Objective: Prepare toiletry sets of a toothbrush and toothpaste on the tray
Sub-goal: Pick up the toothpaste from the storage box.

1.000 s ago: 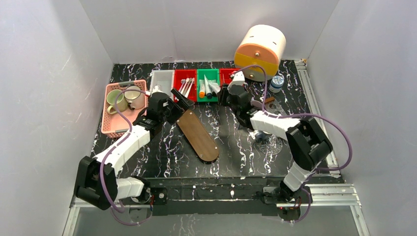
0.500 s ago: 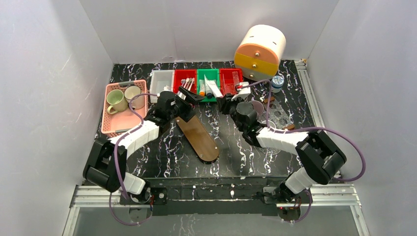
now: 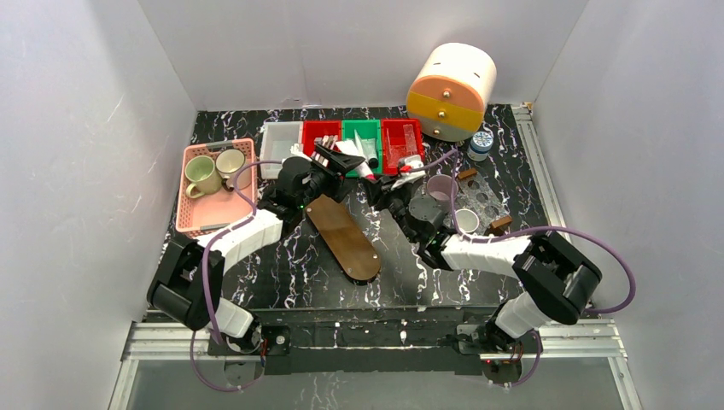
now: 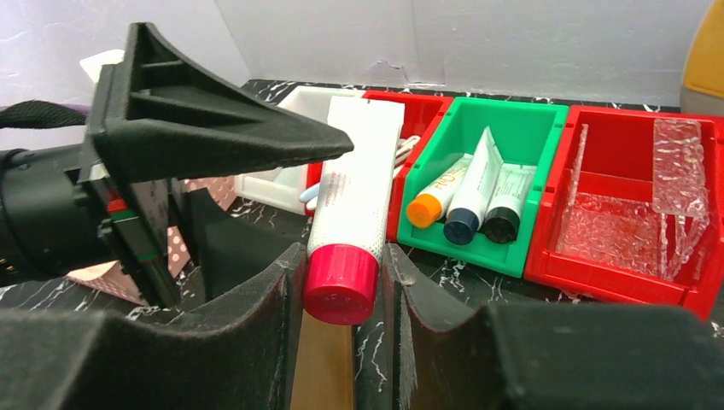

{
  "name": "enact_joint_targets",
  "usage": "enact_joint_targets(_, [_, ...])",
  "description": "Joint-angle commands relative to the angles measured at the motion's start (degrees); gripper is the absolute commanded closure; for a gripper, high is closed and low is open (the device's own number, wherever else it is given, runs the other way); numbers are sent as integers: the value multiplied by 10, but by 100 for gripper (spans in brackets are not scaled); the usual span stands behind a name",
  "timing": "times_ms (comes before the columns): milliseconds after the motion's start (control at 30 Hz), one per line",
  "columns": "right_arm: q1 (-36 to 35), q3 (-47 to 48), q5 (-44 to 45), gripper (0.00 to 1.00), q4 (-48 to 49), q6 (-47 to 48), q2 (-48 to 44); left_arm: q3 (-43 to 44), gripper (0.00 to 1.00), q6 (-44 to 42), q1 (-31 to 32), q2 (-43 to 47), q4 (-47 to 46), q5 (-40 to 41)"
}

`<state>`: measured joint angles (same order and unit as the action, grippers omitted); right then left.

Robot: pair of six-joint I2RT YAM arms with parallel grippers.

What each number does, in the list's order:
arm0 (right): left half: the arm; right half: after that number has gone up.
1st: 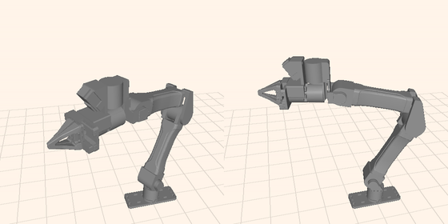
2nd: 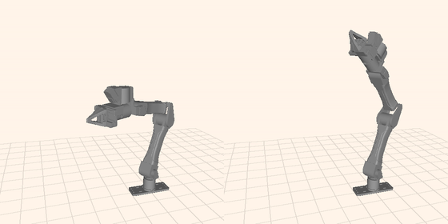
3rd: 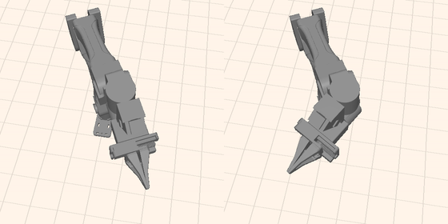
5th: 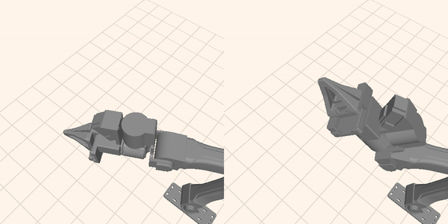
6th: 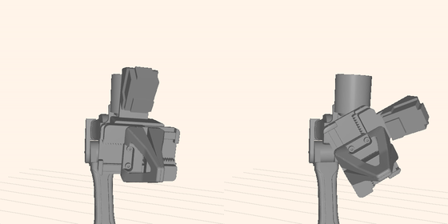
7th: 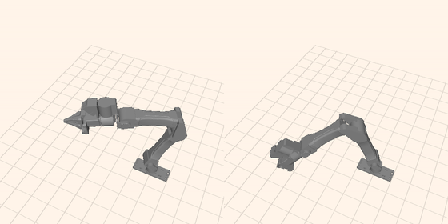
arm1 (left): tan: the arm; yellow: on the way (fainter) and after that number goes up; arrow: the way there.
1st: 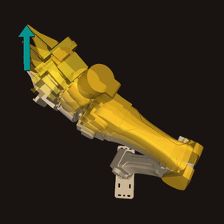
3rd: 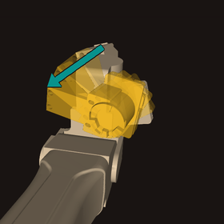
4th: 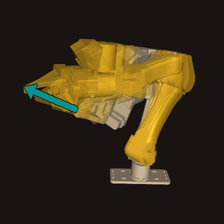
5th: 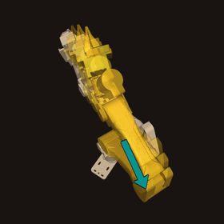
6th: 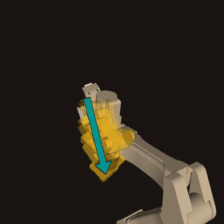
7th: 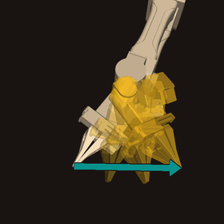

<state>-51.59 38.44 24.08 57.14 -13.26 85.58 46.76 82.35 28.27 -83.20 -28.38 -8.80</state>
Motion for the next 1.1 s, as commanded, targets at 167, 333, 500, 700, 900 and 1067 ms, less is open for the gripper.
enact_joint_targets(167, [-29,-1,11,99,94,46,-14,-17,34,26,27,18,-38,22])
enact_joint_targets(333, [-40,1,13,99,100,69,-7,-29,48,30,30,23,-64,14])
enact_joint_targets(500, [-46,-6,14,99,97,80,-8,-38,65,0,30,44,-79,18])
enact_joint_targets(700, [-48,-20,13,74,60,80,-39,-56,76,-49,30,80,-80,34])
enact_joint_targets(900, [-48,-28,7,54,-39,75,-99,-54,79,-161,28,108,-34,36])
enact_joint_targets(1067, [-48,-16,-25,43,-165,76,-159,-44,81,-274,23,127,7,8])
